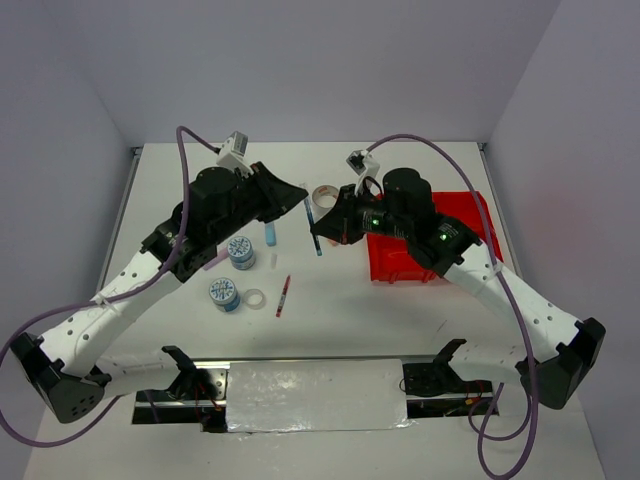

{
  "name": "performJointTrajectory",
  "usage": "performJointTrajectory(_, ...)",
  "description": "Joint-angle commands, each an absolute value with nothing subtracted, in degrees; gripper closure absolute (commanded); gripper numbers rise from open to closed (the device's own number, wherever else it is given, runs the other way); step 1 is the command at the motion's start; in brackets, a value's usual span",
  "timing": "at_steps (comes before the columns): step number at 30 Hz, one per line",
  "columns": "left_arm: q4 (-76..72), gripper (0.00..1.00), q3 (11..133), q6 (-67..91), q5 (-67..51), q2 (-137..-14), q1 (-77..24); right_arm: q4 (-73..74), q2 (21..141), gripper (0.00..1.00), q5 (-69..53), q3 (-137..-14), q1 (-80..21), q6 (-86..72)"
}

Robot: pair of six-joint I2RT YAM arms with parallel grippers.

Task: Sort the stationery into containers
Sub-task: Close the pen cap on the pen.

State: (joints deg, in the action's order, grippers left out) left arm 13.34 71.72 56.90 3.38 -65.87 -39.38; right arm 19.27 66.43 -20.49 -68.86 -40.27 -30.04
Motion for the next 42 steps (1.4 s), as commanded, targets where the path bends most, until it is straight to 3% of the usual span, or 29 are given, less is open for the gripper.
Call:
performJointTrajectory(1, 14.9, 1.0, 72.4, 54.7, -4.2, -67.4, -40.1, 10.9, 67.5, 1.0, -20.0, -75.3, -38.9, -20.6)
performJointTrajectory(17, 12.8, 1.0, 71.5, 46.0, -8.9, -67.1, -40.2, 11.5, 68.4, 1.0, -20.1, -80.7, -37.7, -18.7)
performJointTrajectory(25, 12.9, 1.0, 71.9, 42.5, -9.1, -66.4, -40.2, 6.9, 65.8, 1.0, -22.0, -75.9, -37.7, -20.5)
performJointTrajectory(31, 11.3, 0.94, 73.3, 41.7, -8.6, -65.9, -40.2, 4.9, 63.6, 1.0, -24.7, -73.6, -37.8, -21.3)
performJointTrajectory(42, 6.6, 0.74, 73.7, 38.1, -13.4, -65.3, -40.2, 8.1, 63.3, 1.0, -26.2, -75.6, -37.9, -19.2)
